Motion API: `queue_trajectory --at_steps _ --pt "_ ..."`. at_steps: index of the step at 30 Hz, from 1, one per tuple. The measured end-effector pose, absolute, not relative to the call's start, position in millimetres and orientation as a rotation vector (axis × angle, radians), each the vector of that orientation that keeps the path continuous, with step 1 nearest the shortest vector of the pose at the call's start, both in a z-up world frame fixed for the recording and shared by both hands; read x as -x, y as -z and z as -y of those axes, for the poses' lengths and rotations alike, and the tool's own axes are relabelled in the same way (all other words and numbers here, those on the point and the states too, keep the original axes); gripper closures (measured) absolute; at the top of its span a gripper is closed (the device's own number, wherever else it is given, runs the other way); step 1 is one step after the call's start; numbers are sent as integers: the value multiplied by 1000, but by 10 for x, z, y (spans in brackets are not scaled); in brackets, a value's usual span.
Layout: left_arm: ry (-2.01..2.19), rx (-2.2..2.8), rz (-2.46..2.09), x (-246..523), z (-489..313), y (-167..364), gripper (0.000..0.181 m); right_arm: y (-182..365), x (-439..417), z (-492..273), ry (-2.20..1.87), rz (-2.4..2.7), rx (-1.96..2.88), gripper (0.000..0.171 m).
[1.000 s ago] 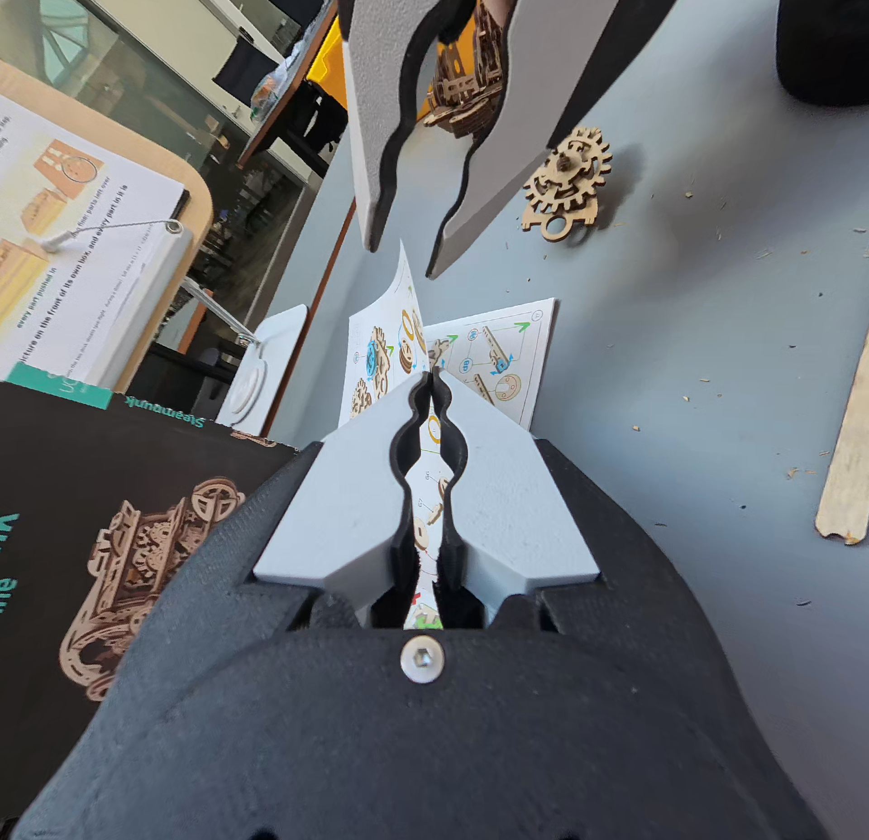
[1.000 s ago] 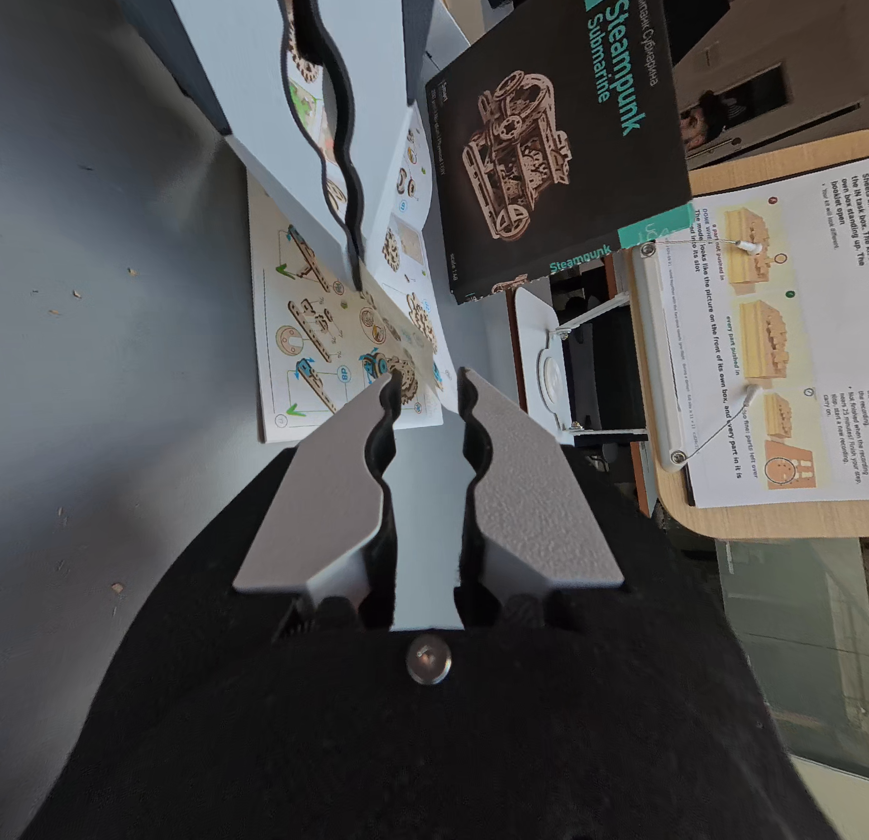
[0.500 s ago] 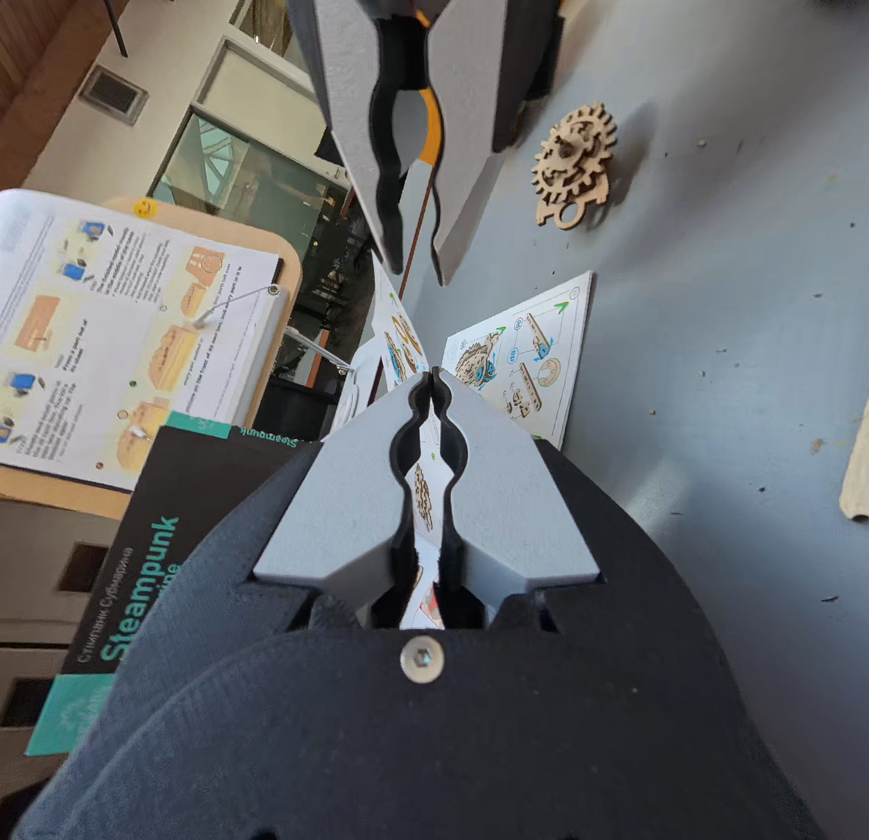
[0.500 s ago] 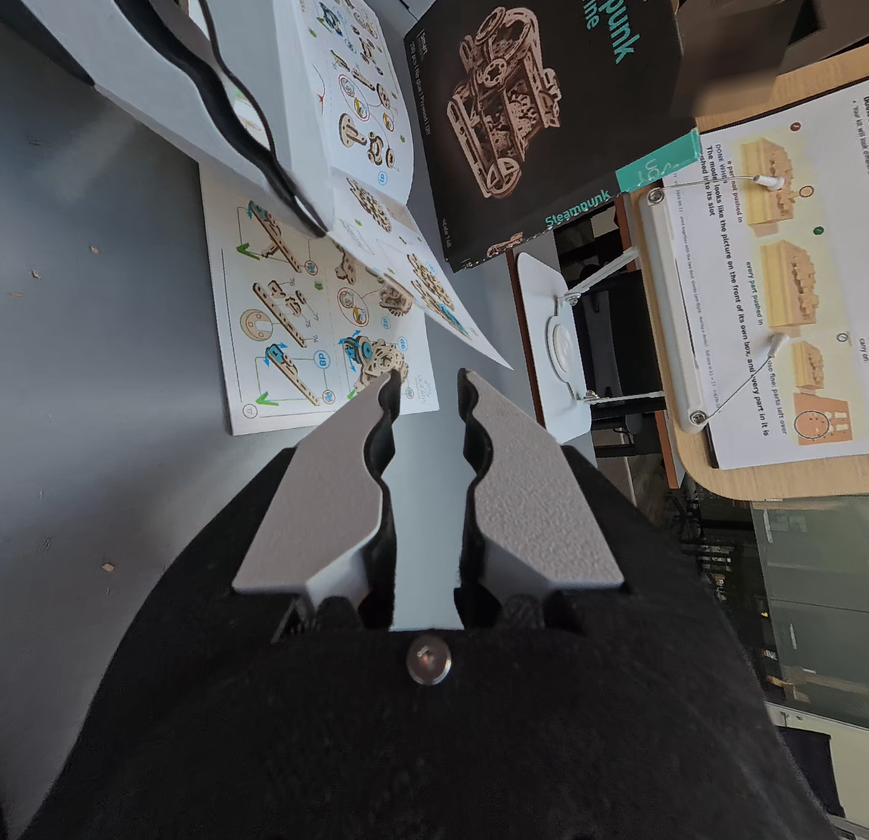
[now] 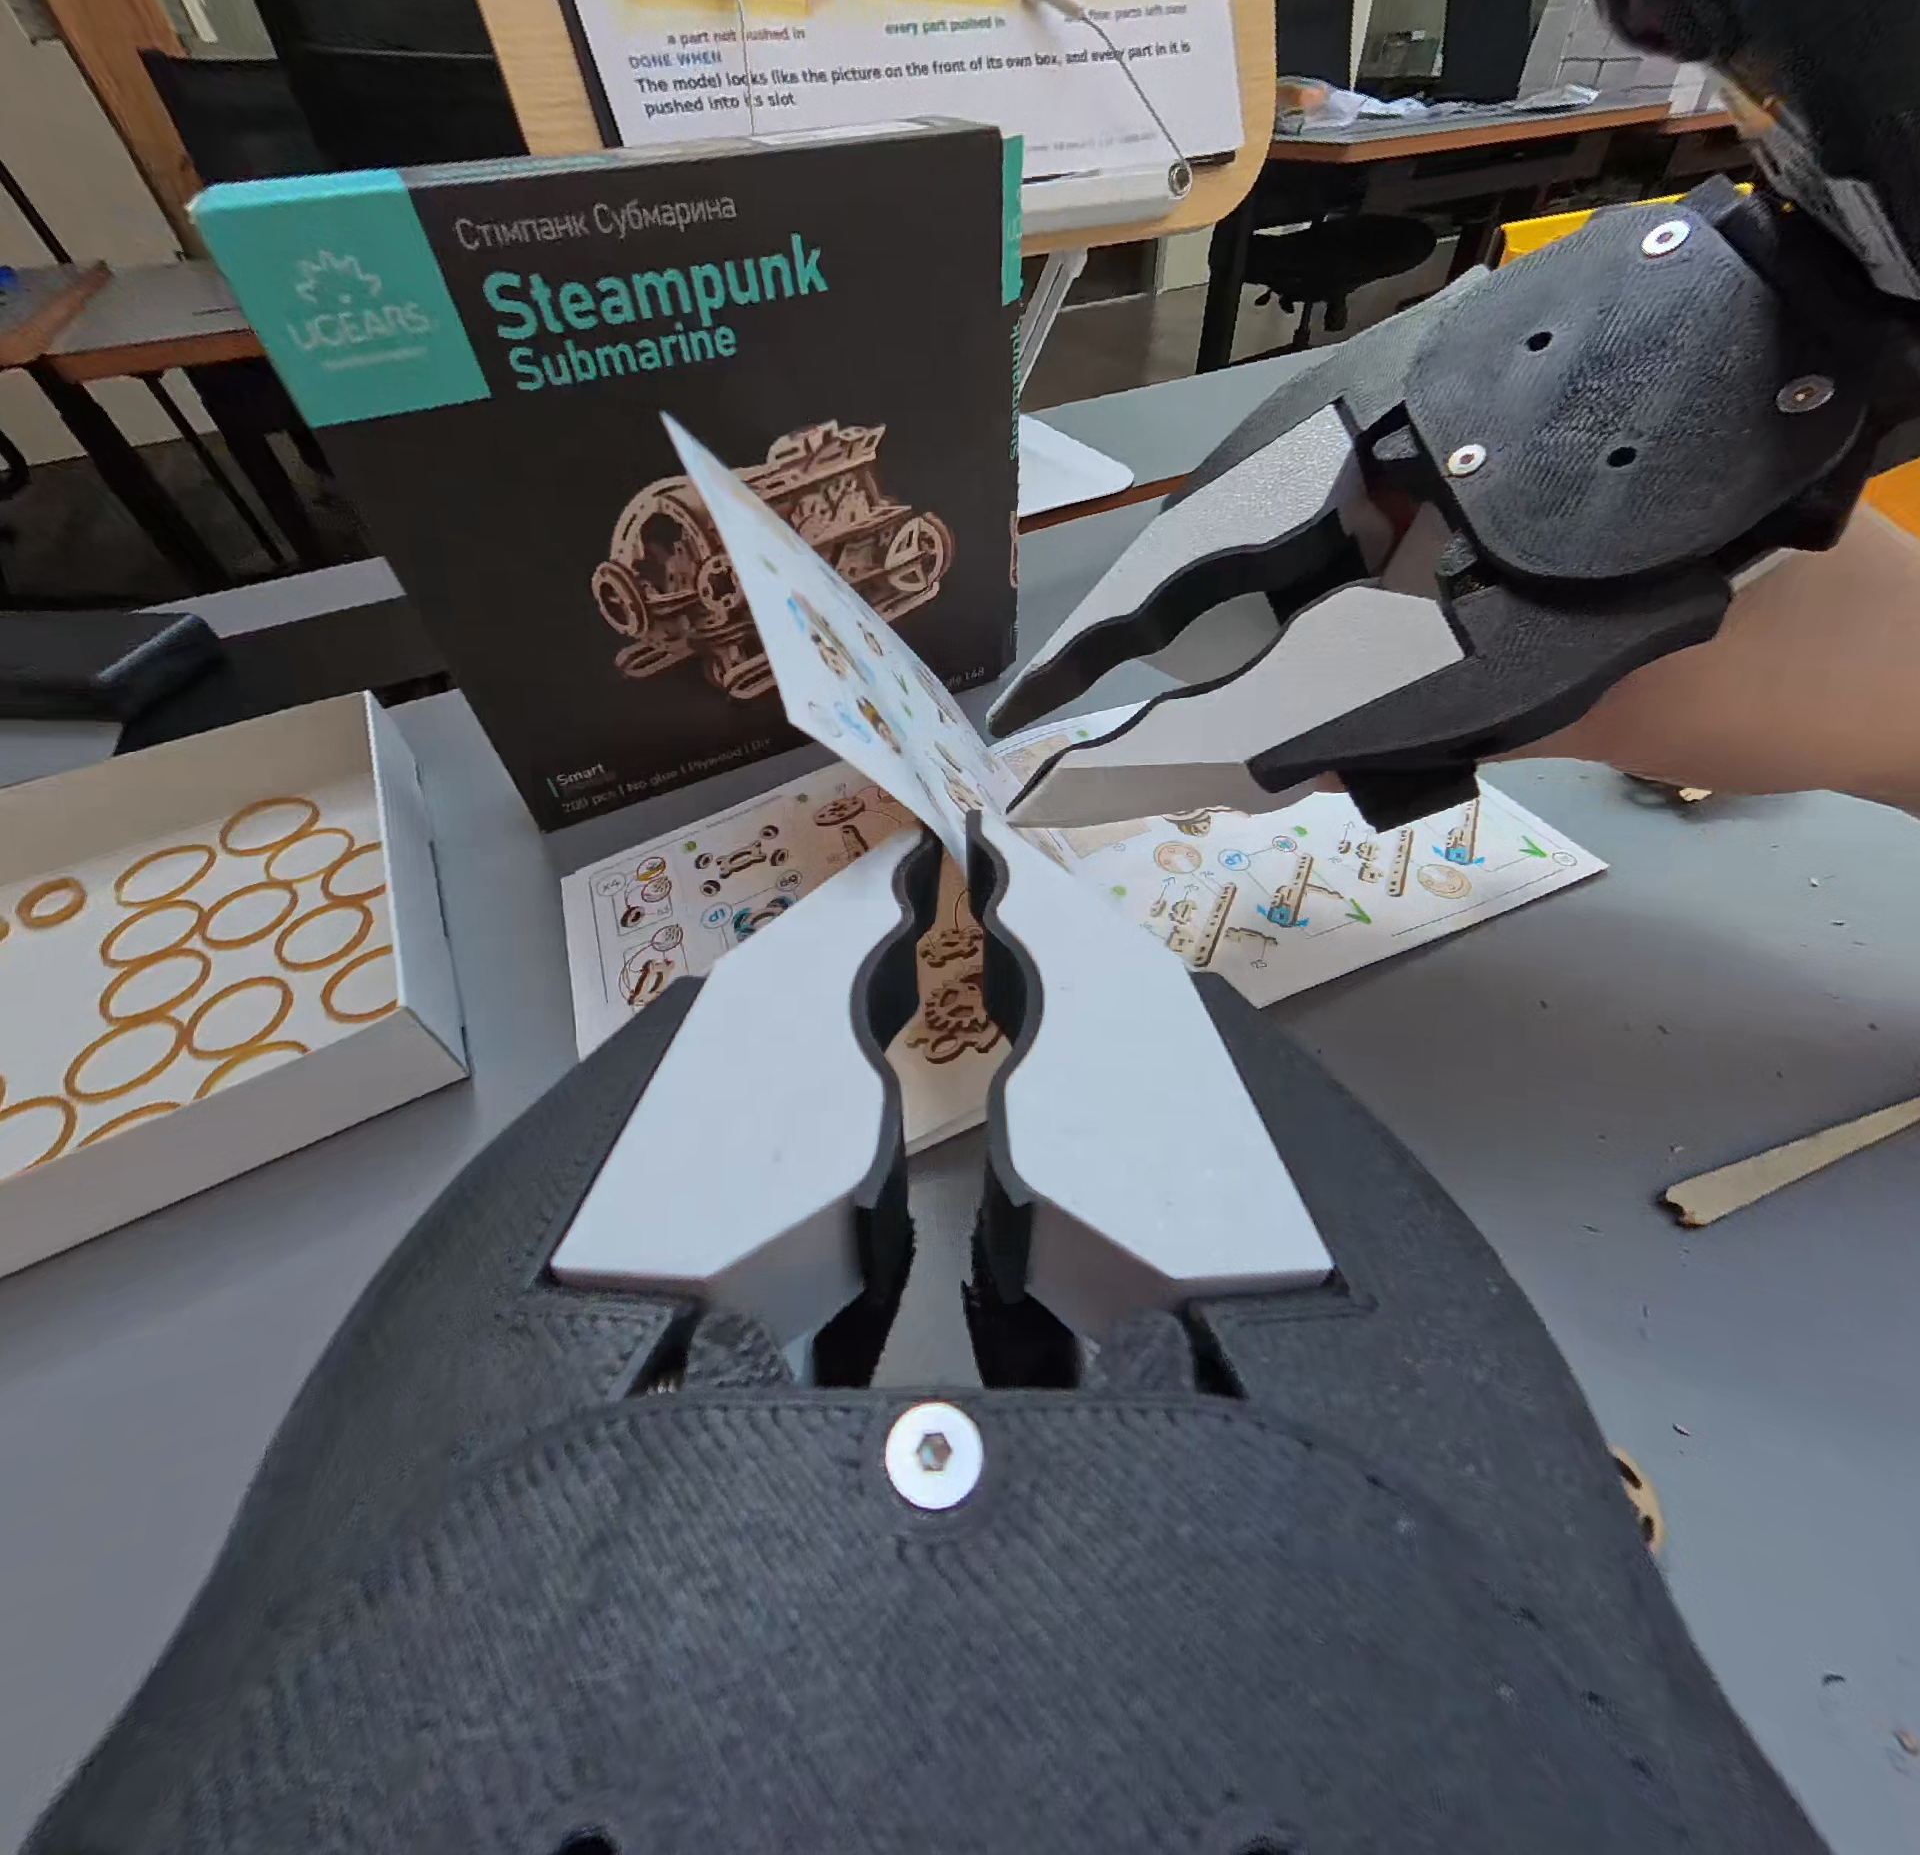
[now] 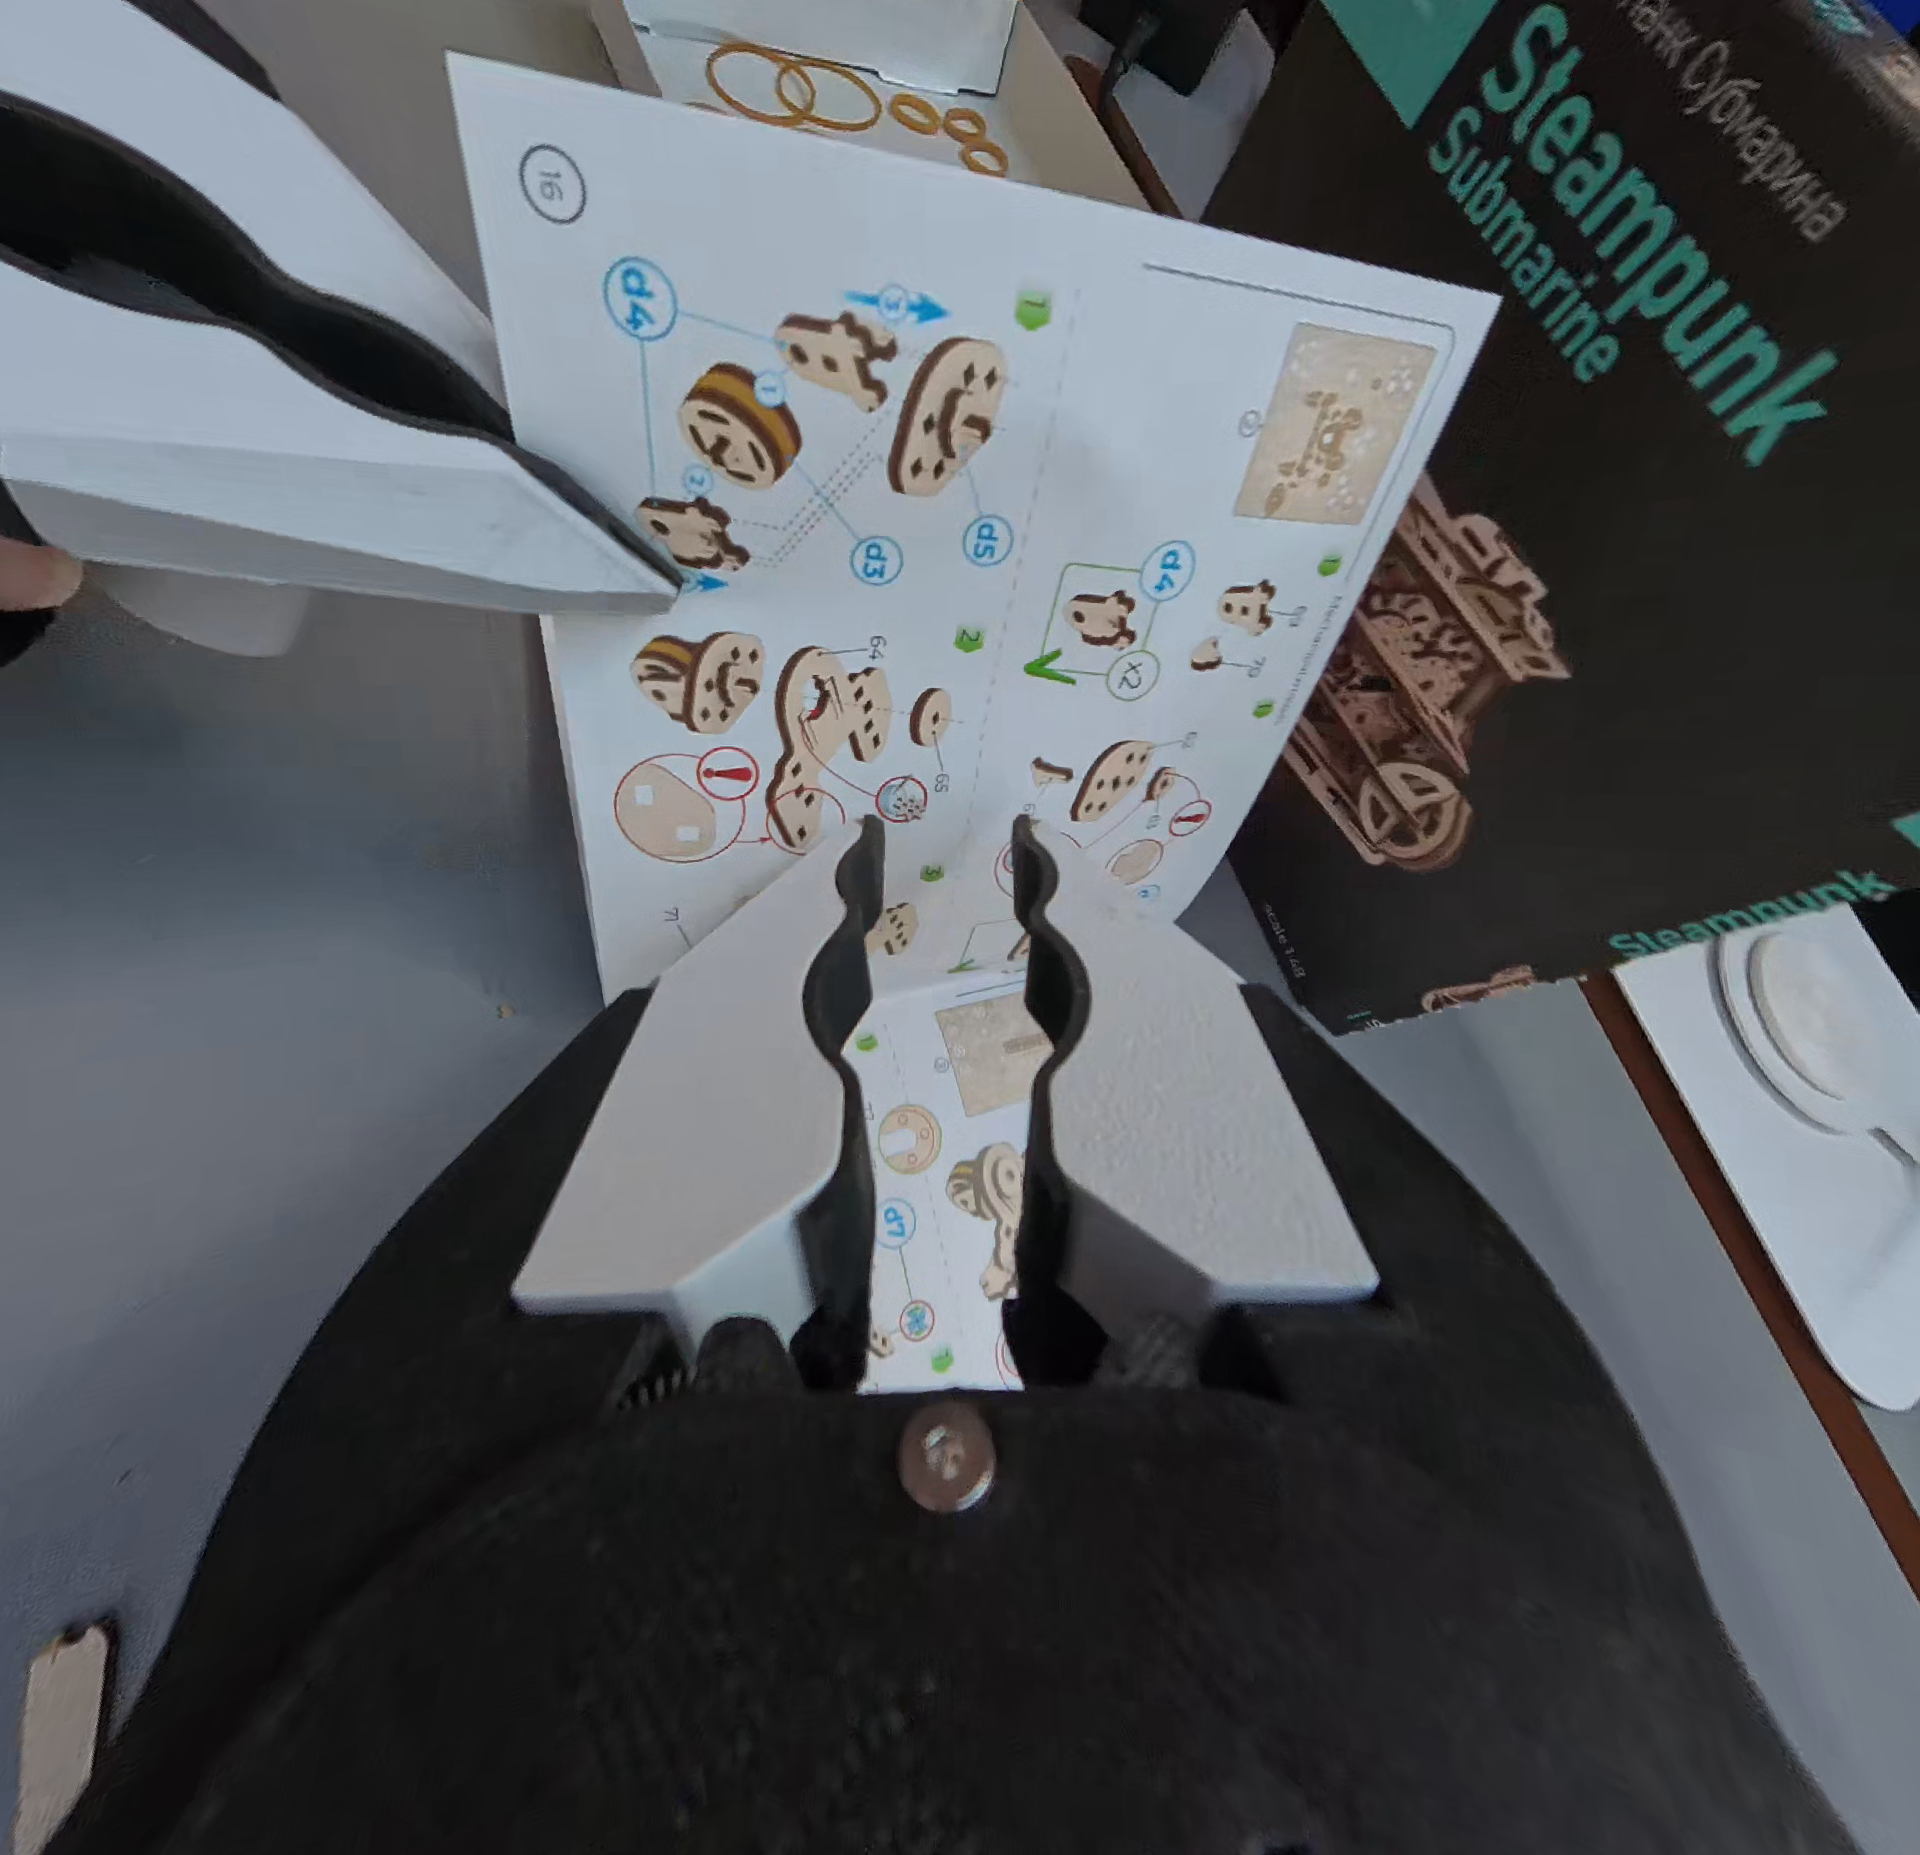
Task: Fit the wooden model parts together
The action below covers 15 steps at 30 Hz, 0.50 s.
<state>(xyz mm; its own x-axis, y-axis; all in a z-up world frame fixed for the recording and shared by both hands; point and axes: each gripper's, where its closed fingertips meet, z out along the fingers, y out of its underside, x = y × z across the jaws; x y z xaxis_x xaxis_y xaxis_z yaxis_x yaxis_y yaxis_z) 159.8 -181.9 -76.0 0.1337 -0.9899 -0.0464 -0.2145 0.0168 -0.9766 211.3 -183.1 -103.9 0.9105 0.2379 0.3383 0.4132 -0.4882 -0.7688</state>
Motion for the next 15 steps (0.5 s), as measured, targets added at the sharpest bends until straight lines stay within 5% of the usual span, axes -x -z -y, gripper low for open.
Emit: queue_trajectory --at_steps 8,15 --pt "730 1235 -1123 -894 1268 250 177 1412 -1790 1552 143 567 2227 147" --pt "723 1441 -1481 -1057 924 764 181 1585 -1708 1615 45 556 2293 156"
